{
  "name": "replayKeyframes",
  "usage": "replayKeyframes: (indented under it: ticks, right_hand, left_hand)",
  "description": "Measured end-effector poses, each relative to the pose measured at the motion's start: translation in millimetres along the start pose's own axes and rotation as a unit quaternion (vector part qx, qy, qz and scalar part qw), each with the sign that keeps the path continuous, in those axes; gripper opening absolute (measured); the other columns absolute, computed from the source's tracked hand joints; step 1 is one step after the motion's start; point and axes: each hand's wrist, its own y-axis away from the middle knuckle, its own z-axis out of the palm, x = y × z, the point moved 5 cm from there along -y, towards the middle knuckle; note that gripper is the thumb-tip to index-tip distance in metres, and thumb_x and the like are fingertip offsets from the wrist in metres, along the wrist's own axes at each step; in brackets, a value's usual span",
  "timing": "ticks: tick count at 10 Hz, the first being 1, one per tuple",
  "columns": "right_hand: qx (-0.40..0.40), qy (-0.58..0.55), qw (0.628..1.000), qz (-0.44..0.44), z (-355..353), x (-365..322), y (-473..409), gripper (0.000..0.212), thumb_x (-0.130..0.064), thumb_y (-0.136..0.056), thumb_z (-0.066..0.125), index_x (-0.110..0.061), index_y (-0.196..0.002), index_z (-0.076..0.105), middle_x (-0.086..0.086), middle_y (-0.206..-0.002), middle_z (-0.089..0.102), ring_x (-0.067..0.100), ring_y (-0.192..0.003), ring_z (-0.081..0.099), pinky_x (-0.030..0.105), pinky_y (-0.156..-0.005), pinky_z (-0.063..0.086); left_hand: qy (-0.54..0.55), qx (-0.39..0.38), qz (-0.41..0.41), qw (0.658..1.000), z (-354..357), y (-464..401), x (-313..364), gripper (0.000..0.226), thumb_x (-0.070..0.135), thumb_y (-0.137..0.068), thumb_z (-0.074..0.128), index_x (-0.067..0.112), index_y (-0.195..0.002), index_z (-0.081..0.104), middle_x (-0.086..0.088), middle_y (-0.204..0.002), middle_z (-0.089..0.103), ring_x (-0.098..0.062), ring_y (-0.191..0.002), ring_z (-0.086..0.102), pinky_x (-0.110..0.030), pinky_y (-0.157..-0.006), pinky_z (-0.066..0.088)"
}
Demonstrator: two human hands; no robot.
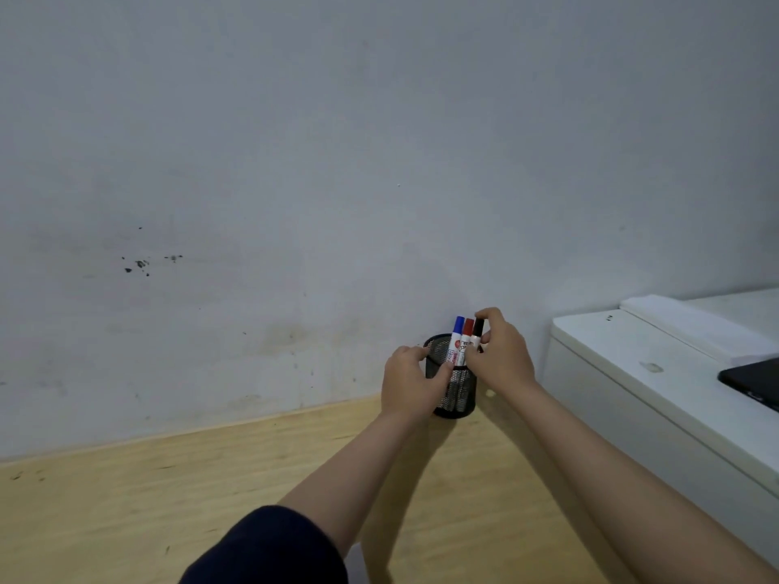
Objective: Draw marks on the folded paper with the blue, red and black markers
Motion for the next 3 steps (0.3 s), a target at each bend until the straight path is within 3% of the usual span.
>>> replayKeyframes:
  ticks: [2, 3]
  right_hand:
    - [0.003, -0.005, 1.000, 0.013, -18, -14, 7, 0.064, -0.016, -0.081, 0.062, -0.021, -0.139, 0.036, 0.017, -0.126, 0.050, 0.029, -0.109, 0.054, 0.035, -0.079, 0.044]
    - [0.042, -0.046, 0.996, -0.056, -49, -46, 32, 0.054, -0.016, -0.083, 0.063, -0.019, -0.134, 0.044, 0.009, -0.125, 0.051, 0.023, -0.109, 0.055, 0.033, -0.084, 0.045]
  left_hand:
    - [0.005, -0.033, -0.009, 0.999, -10, 7, 13, 0.040, 0.032, -0.082, 0.064, 0.006, -0.113, 0.059, -0.012, -0.114, 0.060, -0.022, -0.108, 0.054, -0.021, -0.083, 0.036]
    - [0.046, -0.018, -0.001, 0.999, -32, 29, 28, 0.040, 0.031, -0.082, 0.064, 0.012, -0.116, 0.057, 0.000, -0.111, 0.057, -0.011, -0.105, 0.051, -0.016, -0.082, 0.036]
